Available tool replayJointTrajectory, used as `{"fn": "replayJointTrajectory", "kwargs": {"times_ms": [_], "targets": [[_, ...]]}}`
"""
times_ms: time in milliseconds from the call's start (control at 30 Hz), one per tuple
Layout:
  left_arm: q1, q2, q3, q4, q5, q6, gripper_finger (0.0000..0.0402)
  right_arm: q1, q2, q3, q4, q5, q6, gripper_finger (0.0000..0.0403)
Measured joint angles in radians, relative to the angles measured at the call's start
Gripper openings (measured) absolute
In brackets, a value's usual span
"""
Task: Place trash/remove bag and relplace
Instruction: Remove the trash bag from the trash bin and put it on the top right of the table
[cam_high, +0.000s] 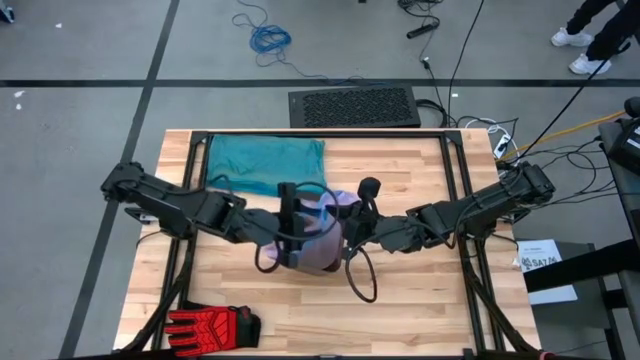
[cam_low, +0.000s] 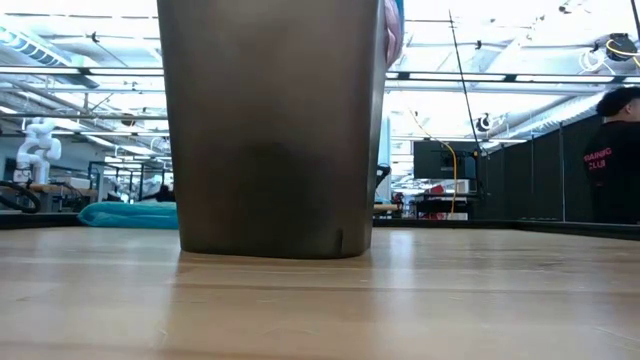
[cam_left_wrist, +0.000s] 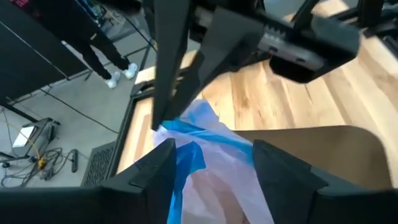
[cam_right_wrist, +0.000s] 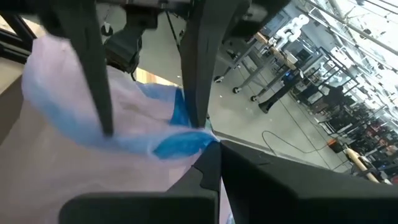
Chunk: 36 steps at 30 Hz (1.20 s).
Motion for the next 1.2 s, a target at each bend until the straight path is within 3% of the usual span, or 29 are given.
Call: {"fn": "replayJointTrajectory", "kwargs": {"times_ms": [233,367,533,700,967,1200], "targets": [[0.0,0.028,0.0,-0.004,-0.011,-0.01,0.0219,0.0,0.0,-0.001,0.02,0.001,0.0,0.0],[0.0,0.028,0.0,-0.027,-0.117,-0.043,0.0204,0.007,0.0,-0.001,0.032,0.005,0.0,0.0],[0.0,0.028,0.0,-0.032,-0.163,-0.052,0.012,0.035,0.0,-0.001,0.047,0.008,-0.005,0.0003],[0.0,0.028,0.0,-0.05,-0.133,-0.052,0.0012,0.089,0.0,-0.001,0.044,0.084,-0.103,0.0041],[-0.004,0.028,0.0,-0.05,-0.114,-0.05,0.0003,0.156,0.0,-0.001,0.051,0.107,-0.242,0.0116],[-0.004,0.028,0.0,-0.05,-0.1,-0.05,0.0001,0.112,0.0,-0.001,0.051,0.099,-0.215,0.0118]]}}
